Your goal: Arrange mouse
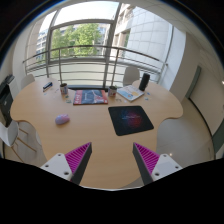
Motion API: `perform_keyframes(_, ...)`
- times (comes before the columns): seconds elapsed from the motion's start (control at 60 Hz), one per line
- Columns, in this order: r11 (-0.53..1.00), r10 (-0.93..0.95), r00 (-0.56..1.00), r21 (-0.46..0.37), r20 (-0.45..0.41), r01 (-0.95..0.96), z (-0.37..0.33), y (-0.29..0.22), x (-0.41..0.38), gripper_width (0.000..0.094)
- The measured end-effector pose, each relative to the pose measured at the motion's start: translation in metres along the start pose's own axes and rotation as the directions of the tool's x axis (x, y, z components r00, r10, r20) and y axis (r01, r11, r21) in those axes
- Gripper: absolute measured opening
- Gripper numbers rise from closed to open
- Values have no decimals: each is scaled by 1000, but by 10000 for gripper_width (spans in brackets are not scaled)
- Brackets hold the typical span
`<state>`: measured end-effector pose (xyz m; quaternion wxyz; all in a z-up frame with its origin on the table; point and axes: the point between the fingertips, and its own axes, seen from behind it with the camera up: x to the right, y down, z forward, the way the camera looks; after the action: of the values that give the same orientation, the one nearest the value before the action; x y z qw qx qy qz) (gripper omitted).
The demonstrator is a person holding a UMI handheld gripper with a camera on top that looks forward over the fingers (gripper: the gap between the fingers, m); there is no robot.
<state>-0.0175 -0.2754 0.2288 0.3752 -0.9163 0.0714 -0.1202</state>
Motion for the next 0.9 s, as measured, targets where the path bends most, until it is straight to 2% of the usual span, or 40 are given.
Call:
perform_keyframes(0.267, 999, 23, 998, -24, -62, -24, 0, 30, -3, 845)
perform_keyframes(0.483, 998, 67, 993, 3, -95, -68, 9, 88, -54, 845)
perform_keyframes(0.667, 995, 77, 997, 62, -29, -75, 32, 113, -151, 846)
perform_keyframes(0.9, 987, 74, 989, 136, 125, -91, 106, 68, -276, 847)
